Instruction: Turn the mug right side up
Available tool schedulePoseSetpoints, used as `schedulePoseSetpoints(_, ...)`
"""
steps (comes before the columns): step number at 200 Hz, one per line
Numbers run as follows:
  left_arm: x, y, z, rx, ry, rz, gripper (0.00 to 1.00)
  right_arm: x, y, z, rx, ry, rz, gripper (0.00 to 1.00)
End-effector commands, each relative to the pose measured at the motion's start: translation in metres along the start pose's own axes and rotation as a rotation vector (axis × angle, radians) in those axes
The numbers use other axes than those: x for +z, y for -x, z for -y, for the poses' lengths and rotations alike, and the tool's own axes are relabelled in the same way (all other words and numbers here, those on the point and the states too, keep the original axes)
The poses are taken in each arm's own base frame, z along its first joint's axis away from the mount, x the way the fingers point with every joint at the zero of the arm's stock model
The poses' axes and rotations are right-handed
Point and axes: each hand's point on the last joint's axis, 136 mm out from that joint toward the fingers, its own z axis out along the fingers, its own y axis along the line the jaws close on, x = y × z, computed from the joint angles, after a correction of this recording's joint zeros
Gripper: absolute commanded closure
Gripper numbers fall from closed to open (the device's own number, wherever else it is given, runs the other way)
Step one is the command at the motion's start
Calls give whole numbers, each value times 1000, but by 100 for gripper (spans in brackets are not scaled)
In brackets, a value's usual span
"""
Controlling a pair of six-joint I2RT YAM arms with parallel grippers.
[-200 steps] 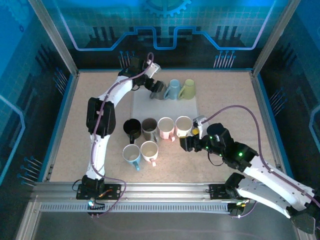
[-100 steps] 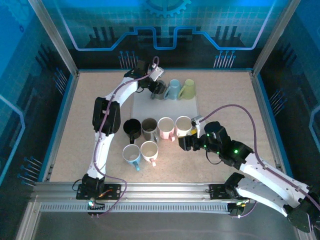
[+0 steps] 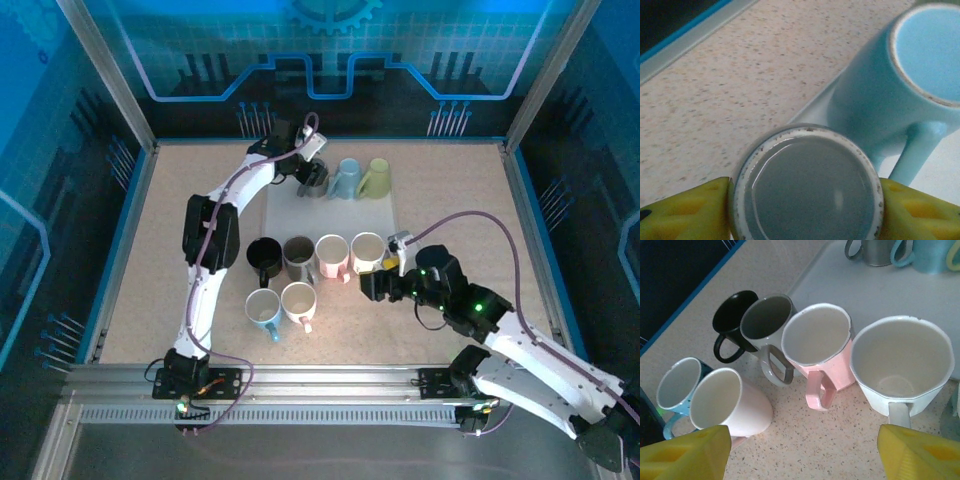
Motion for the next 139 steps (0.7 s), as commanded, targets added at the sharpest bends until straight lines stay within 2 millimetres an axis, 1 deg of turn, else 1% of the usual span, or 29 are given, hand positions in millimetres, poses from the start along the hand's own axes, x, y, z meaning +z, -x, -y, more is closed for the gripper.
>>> schedulePoseSetpoints(1, -89, 83, -14, 23, 149, 219, 59, -10, 2, 7, 29, -30, 21, 22)
schedulePoseSetpoints(15, -120, 102, -13, 5, 178, 283, 59, -16, 3, 9, 32, -45, 35, 22)
schedulePoseSetpoints(25, -148, 116, -9, -12, 192, 340, 59, -21, 6, 9, 34, -46, 48, 22)
schedulePoseSetpoints(30, -158, 121, -8, -22, 196, 364, 59, -23, 7, 9, 36, -46, 53, 22)
schedulePoseSetpoints(41, -189, 133, -3, -47, 206, 429, 59, -27, 9, 8, 43, -44, 63, 22)
schedulePoseSetpoints(57, -230, 142, 7, -98, 200, 533, 60, -31, 13, 5, 58, -30, 78, 22)
schedulePoseSetpoints(63, -244, 142, 13, -120, 184, 566, 60, -32, 14, 4, 66, -25, 84, 22)
schedulePoseSetpoints(73, -272, 149, 24, -158, 152, 650, 61, -34, 17, 1, 79, -8, 95, 22)
schedulePoseSetpoints(83, -300, 151, 38, -200, 97, 731, 61, -35, 19, -3, 90, 13, 103, 22)
schedulePoseSetpoints(87, -307, 150, 42, -223, 72, 758, 61, -35, 20, -5, 94, 21, 106, 22)
schedulePoseSetpoints(102, -343, 151, 63, -303, -41, 882, 61, -36, 27, -13, 108, 60, 121, 22)
schedulePoseSetpoints(105, -346, 149, 67, -323, -69, 897, 61, -37, 28, -15, 111, 72, 124, 22)
schedulePoseSetpoints(107, -354, 150, 70, -333, -91, 920, 61, -37, 30, -17, 113, 80, 131, 22)
schedulePoseSetpoints(110, -356, 147, 73, -357, -119, 935, 61, -37, 31, -19, 115, 92, 135, 22)
schedulePoseSetpoints(115, -365, 146, 79, -393, -171, 974, 60, -38, 35, -24, 119, 117, 146, 22)
schedulePoseSetpoints(119, -366, 142, 83, -429, -213, 989, 60, -39, 38, -28, 121, 141, 156, 23)
schedulePoseSetpoints(128, -378, 140, 93, -485, -315, 1050, 60, -41, 45, -38, 128, 197, 184, 22)
schedulePoseSetpoints(139, -386, 133, 102, -554, -424, 1100, 60, -43, 54, -50, 145, 274, 223, 23)
